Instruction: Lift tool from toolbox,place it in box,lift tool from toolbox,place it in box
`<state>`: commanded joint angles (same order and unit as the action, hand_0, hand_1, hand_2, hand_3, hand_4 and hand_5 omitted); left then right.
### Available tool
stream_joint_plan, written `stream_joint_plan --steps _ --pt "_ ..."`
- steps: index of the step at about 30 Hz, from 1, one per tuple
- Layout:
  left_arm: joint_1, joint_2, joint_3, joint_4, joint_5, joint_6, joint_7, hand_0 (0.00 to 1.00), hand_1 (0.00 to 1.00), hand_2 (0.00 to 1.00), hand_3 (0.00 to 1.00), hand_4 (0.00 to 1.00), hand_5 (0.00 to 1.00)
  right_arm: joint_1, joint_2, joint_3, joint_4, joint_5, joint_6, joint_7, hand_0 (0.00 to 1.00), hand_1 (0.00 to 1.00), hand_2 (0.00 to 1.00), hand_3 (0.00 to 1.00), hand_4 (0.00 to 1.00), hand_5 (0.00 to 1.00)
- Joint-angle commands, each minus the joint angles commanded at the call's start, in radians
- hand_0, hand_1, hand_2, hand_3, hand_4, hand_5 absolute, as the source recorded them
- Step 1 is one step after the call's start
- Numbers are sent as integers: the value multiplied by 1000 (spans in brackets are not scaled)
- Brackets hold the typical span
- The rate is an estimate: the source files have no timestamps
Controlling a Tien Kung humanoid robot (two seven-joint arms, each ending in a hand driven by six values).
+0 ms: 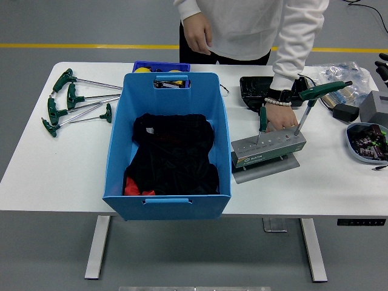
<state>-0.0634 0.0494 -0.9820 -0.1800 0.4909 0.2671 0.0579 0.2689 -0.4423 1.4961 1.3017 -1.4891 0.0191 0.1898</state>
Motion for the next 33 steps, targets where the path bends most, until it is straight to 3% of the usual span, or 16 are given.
stream_joint_plan --steps 3,4,9,14,26,33 --pt "-1 0 2 0 0 1 1 748 741 820 763 718 637 47 -57 -78 -8 -99 -41 39 998 957 955 980 998 673" --pt "-1 0 3 0 0 1 2 747 741 819 766 717 631 66 -82 -114 -11 -125 -58 55 998 970 966 998 998 615" --pt "-2 -1 0 0 2 3 3 747 741 819 766 717 631 153 -177 -276 -36 -194 -106 103 998 970 966 998 998 615" --pt "-2 -1 3 0 3 2 4 748 740 819 766 718 632 237 -212 -414 -79 -221 -115 116 998 970 967 998 998 590" --pt "-7 0 17 0 -3 2 4 748 741 820 771 720 629 454 -206 -731 -257 -272 -130 148 998 958 957 987 998 554" --pt "-10 1 18 0 -4 4 2 749 740 819 771 722 630 549 -170 -863 -356 -295 -146 158 998 944 938 968 998 549"
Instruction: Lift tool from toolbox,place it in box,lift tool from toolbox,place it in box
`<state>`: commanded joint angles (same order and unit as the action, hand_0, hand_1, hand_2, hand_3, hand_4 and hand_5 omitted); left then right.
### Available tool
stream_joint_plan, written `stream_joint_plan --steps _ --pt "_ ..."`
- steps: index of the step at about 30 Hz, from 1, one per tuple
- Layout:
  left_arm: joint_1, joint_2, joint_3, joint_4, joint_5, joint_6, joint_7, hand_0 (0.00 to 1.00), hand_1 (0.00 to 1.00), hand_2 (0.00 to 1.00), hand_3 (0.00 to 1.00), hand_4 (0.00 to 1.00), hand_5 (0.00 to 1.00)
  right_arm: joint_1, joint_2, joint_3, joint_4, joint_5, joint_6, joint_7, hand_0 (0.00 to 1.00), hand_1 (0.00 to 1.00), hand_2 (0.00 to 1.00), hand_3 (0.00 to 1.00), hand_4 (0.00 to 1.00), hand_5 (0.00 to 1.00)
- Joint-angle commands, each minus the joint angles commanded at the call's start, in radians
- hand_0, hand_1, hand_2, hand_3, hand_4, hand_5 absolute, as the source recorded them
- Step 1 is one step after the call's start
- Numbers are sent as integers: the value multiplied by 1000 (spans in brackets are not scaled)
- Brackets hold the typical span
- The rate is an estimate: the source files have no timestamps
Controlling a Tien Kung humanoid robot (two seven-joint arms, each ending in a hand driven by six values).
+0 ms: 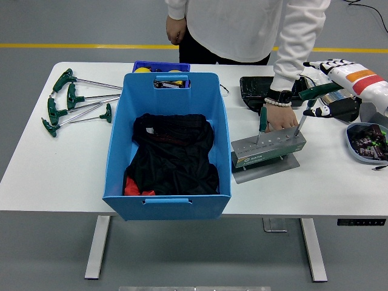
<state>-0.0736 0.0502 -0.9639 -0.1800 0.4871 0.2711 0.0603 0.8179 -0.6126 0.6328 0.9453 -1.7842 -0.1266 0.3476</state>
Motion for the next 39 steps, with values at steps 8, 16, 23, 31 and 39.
stream_joint_plan --steps 8,16,23,31,39 --pt "-4 1 13 0 -16 2 -5 747 740 818 773 726 624 88 46 -115 -119 1 -16 6 853 750 728 825 998 537" --pt "-7 0 12 0 -15 4 -6 747 740 818 773 727 623 137 81 -200 -187 39 -25 11 715 648 623 741 998 548" --pt "-10 1 16 0 -11 3 -4 747 739 818 778 729 620 162 108 -232 -272 68 -17 5 680 619 598 719 998 561" --pt "-11 3 25 0 -25 4 -10 746 735 816 777 731 617 174 109 -259 -304 82 -14 -4 359 458 449 539 998 602" --pt "-13 2 30 0 -30 5 -11 745 735 814 779 731 616 174 108 -278 -301 76 -17 0 331 383 382 412 998 643"
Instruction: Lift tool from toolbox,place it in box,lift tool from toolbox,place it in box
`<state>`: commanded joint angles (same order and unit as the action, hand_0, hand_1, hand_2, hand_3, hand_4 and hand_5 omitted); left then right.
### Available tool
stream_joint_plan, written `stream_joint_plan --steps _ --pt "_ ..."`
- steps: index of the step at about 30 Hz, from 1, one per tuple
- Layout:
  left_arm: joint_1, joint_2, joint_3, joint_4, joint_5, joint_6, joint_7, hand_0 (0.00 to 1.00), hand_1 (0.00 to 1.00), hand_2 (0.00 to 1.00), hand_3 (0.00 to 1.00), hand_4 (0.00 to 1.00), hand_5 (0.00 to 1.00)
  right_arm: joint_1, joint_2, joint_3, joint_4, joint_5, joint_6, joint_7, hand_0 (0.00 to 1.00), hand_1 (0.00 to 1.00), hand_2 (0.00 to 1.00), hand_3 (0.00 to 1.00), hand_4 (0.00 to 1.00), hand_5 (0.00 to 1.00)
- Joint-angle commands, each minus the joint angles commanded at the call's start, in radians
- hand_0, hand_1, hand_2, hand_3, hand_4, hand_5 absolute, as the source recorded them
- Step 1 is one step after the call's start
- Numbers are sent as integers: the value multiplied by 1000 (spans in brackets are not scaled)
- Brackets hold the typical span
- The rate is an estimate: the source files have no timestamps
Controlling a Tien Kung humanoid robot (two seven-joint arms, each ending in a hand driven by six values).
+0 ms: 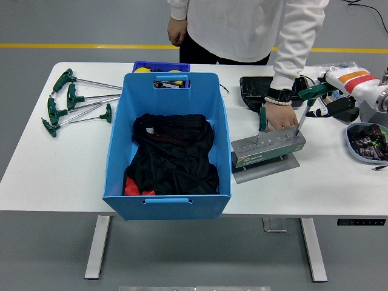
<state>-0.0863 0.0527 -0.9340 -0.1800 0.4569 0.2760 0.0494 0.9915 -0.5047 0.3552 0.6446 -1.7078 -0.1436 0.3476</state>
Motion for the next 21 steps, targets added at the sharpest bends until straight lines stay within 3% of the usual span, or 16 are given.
stream_joint_plan --steps 3,4,9,10,21 --pt "0 0 1 0 -2 0 -1 745 735 814 779 731 616 -1 0 -6 -2 -1 -3 3 331 383 382 412 998 643" --pt "0 0 1 0 -2 1 -1 745 734 815 779 733 614 -1 0 -9 -3 -1 -5 4 311 319 314 340 998 659" --pt "1 0 4 0 -5 1 -1 745 734 815 779 733 614 1 6 -10 -8 -7 -9 8 311 319 314 340 998 659" --pt "1 0 3 0 -5 1 -1 744 733 814 779 733 614 2 8 -9 -9 -10 -9 8 257 242 252 272 998 664" --pt "-1 0 1 0 -2 1 0 744 733 813 779 733 613 0 17 -7 -27 -10 -8 -4 204 189 208 229 998 703"
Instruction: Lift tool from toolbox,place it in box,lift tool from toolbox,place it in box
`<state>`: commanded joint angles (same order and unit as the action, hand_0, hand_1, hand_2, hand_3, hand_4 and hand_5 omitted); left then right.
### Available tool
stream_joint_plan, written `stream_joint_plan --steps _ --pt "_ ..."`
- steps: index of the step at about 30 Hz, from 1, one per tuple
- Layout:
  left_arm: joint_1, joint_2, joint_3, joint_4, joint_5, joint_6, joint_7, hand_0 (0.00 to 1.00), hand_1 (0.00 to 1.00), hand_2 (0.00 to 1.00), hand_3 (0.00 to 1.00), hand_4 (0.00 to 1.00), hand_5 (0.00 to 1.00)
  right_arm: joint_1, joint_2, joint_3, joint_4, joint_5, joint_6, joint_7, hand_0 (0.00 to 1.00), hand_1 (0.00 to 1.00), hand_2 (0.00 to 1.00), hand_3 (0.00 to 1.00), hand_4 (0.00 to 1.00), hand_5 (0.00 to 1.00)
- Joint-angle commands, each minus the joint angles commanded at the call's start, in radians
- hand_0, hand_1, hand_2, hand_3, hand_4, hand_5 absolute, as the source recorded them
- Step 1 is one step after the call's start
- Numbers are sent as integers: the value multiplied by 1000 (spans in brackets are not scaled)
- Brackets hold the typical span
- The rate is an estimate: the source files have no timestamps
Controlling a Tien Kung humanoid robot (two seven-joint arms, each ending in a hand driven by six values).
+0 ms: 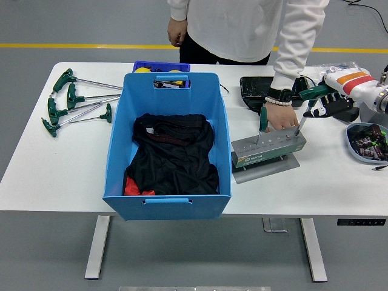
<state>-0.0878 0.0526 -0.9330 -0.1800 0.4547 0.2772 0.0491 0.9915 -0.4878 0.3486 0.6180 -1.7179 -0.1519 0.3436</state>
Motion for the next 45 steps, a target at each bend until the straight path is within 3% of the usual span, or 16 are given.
stream_joint_plan --steps 1,6,7,12,13,22,30,31,42,43,45 --pt "0 0 -1 0 2 0 0 743 732 813 779 733 613 -2 1 2 -1 0 -4 0 149 130 152 177 998 717" --pt "2 0 -5 0 9 0 2 743 732 813 779 733 613 -11 5 11 -7 -3 -16 -5 149 130 152 177 998 717" --pt "2 0 -6 0 11 0 3 743 732 813 779 733 613 -14 5 12 -8 -3 -17 -6 80 66 103 116 998 726" --pt "4 0 -15 0 24 1 5 743 732 813 779 733 613 -23 9 10 -13 11 -30 0 80 66 103 116 998 726" --pt "5 0 -16 0 26 1 6 743 732 812 779 733 611 -25 9 10 -14 17 -40 9 25 2 2 26 998 732" --pt "6 2 -19 0 34 0 7 743 732 812 778 733 611 -35 7 36 -15 8 -97 39 2 2 2 2 998 739" --pt "6 2 -17 0 31 -1 7 743 731 812 779 733 611 -40 -14 69 5 17 -106 47 2 2 2 2 998 761" --pt "6 2 -17 0 31 -1 7 743 731 811 778 734 613 -41 -16 73 7 20 -105 47 2 2 2 2 998 937" --pt "11 2 -26 0 39 -1 9 743 731 811 778 734 611 -44 -64 135 71 45 -86 48 2 2 2 2 998 901" --pt "12 2 -27 0 40 -2 9 743 731 810 778 733 612 -44 -71 142 82 48 -85 48 2 2 2 2 960 809" --pt "13 2 -29 0 42 -1 9 743 731 810 778 733 612 -44 -80 151 96 50 -84 50 2 2 2 2 960 809"
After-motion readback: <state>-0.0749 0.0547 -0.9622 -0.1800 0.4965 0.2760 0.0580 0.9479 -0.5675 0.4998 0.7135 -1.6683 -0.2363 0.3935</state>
